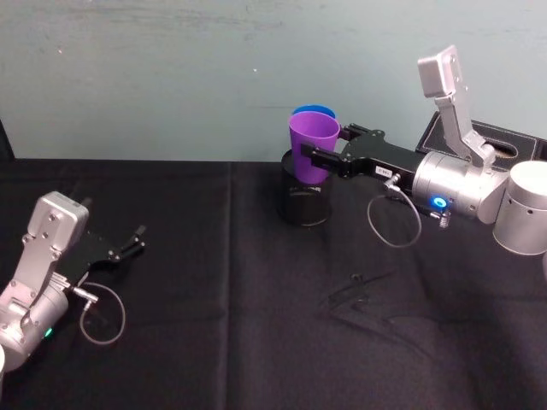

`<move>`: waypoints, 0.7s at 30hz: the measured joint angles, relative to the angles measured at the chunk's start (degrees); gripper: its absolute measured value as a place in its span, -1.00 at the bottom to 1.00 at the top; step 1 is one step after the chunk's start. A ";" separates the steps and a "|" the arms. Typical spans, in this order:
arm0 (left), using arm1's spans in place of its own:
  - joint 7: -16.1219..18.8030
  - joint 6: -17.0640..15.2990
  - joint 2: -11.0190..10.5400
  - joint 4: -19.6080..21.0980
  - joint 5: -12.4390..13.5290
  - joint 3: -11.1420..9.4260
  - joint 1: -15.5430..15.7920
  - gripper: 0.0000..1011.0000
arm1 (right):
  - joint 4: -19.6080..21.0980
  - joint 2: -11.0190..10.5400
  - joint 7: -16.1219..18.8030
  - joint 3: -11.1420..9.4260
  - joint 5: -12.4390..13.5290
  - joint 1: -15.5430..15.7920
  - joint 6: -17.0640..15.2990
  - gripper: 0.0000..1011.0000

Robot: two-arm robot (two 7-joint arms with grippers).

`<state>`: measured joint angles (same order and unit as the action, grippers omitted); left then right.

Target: Pick up one cup with a gripper and tap it against the other cup.

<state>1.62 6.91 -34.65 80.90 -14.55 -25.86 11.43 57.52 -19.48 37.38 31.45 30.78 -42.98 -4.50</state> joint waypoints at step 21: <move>0.00 0.00 0.00 0.00 0.00 0.00 0.00 1.00 | -9.07 4.51 1.46 -1.21 -2.45 -4.45 1.91 0.43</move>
<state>1.62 6.91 -34.64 80.90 -14.54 -25.86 11.43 48.45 -14.97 38.84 30.24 28.33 -47.43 -2.59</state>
